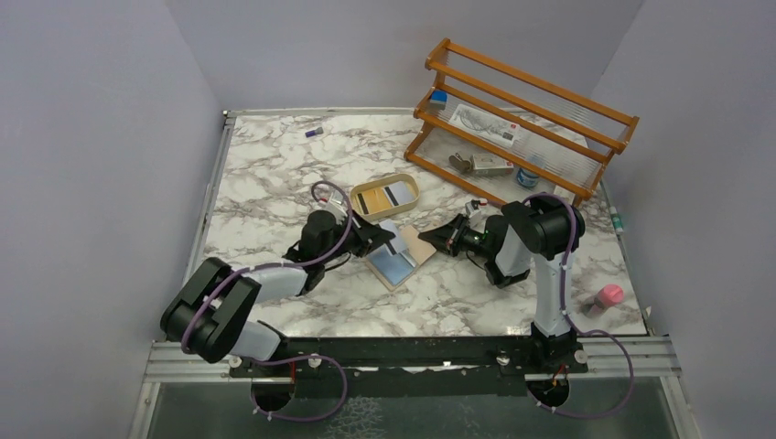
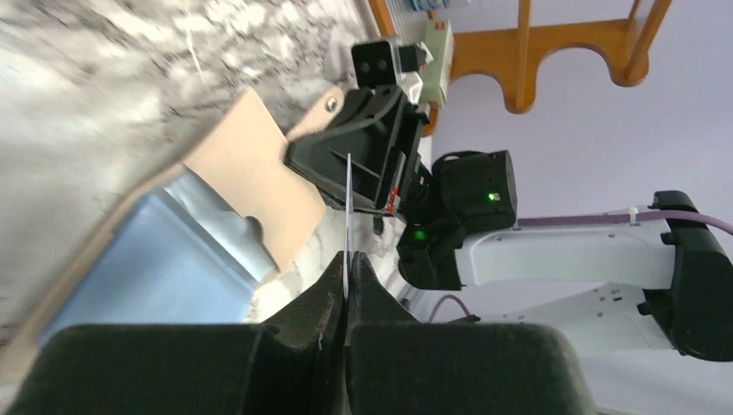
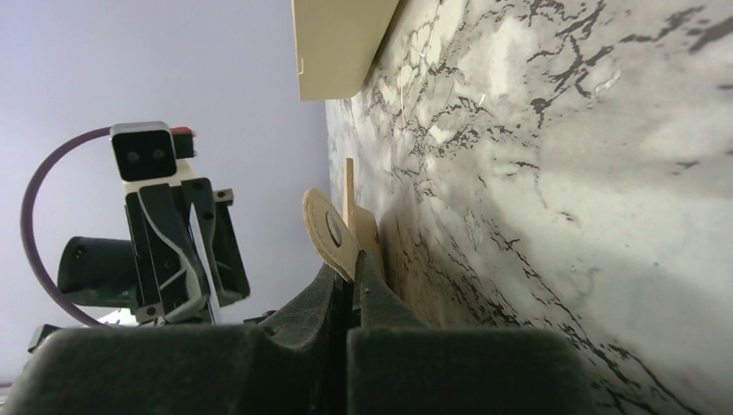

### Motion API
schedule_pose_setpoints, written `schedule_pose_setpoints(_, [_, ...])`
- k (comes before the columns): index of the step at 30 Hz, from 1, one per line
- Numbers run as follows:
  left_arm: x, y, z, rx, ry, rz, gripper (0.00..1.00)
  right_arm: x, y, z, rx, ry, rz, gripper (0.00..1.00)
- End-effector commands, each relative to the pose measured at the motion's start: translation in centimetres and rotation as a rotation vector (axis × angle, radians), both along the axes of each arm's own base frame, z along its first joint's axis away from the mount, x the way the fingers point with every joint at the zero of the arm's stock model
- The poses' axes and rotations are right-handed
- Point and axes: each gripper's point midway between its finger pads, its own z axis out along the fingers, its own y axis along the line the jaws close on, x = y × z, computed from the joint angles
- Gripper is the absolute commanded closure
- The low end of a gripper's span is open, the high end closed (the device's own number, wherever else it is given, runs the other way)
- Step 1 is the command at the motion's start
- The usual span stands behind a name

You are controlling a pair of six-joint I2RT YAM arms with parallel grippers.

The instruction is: Take the credit cards out of the card holder

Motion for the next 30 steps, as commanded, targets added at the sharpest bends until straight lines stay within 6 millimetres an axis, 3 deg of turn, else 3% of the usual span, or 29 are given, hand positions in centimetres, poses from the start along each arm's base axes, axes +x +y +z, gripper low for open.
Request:
schedule_pose_setpoints(1, [0.6, 2.7, -1.2, 0.161, -0.012, -0.018, 1.00, 0.5, -0.8, 2.1, 0.035, -0.207, -0.026, 0.99])
schedule_pose_setpoints(6, [5.0, 3.9, -0.3, 0.171, -0.063, -0.036, 1.00, 0.5, -0.7, 2.2, 0.041, -0.209, -0.016, 0.99])
schedule_pose_setpoints(11, [10.1, 2.6, 1.4, 0.163, -0.176, -0.145, 1.00, 0.3, -0.7, 2.4, 0.043, -0.215, -0.007, 0.99])
schedule_pose_setpoints(17, [14.2, 1.7, 2.0, 0.192, -0.230, -0.145, 1.00, 0.3, -0.8, 2.4, 0.045, -0.212, -0.006, 0.99])
schedule_pose_setpoints(21, [15.5, 0.9, 0.6, 0.198, -0.209, -0.183, 1.00, 0.3, -0.8, 2.3, 0.045, -0.208, -0.002, 0.99])
schedule_pose_setpoints(30, [17.1, 1.2, -2.6, 0.267, -0.171, -0.161, 1.00, 0.0, -0.9, 1.9, 0.039, -0.204, 0.012, 0.99])
